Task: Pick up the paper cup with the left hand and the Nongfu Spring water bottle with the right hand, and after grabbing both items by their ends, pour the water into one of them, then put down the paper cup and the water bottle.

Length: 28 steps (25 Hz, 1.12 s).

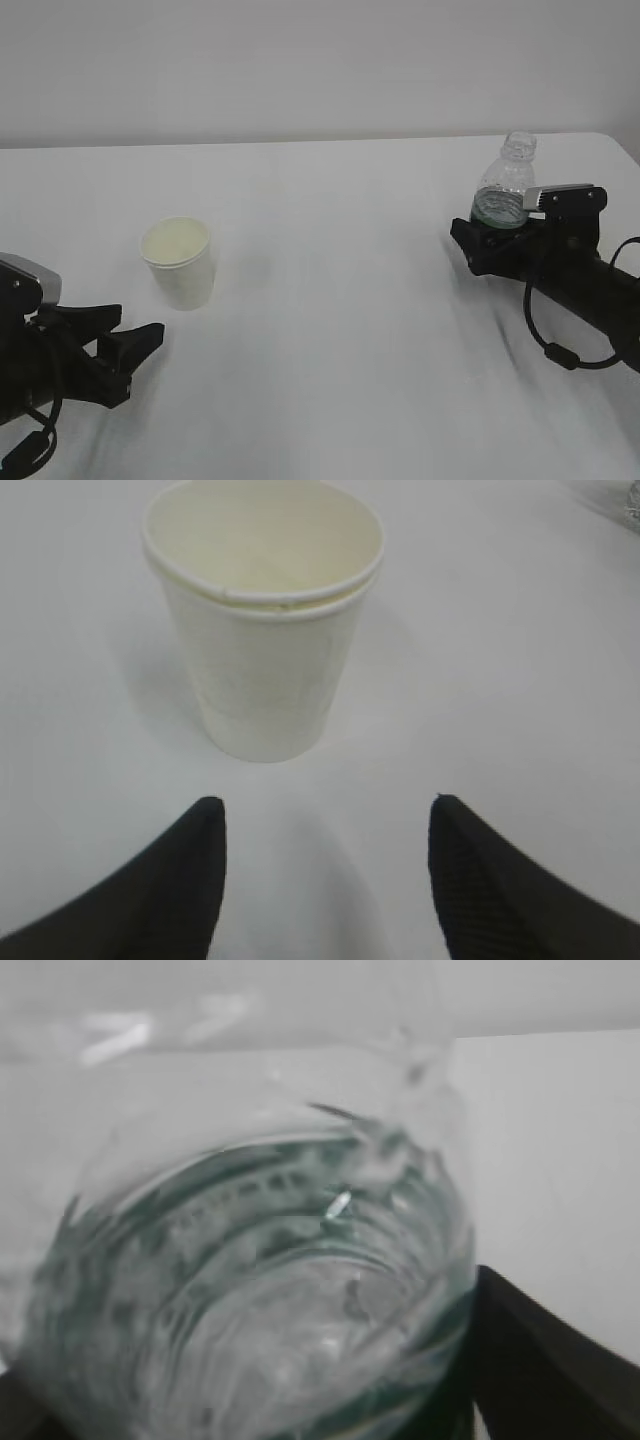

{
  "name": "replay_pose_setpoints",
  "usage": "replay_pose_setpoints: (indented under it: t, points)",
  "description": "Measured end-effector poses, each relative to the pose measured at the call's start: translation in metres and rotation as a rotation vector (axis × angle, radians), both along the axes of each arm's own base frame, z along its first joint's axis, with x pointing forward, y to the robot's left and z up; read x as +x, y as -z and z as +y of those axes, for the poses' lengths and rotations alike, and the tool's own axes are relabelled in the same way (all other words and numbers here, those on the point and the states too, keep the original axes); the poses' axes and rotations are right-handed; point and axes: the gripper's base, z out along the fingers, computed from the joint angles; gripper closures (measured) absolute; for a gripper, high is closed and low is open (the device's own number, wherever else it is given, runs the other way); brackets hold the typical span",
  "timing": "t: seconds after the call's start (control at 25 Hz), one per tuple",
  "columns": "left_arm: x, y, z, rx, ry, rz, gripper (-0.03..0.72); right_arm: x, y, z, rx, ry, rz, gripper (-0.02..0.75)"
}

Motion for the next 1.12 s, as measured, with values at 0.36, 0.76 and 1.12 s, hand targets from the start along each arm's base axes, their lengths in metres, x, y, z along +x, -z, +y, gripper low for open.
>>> replay_pose_setpoints:
  t: [0.36, 0.76, 1.12]
  points:
    - [-0.0001, 0.0, -0.0002, 0.0, 0.002, 0.0, 0.227, 0.0046, -0.0022, 0.002, 0.003, -0.008, -0.016, 0.091]
    - [-0.0005, 0.0, -0.0009, 0.0, 0.012, 0.0, 0.227, 0.0052, -0.0026, 0.0022, 0.004, -0.01, -0.018, 0.153]
    - [-0.0008, 0.0, -0.0014, 0.0, 0.019, 0.0, 0.228, 0.0052, -0.0028, 0.0022, 0.005, -0.01, -0.02, 0.267]
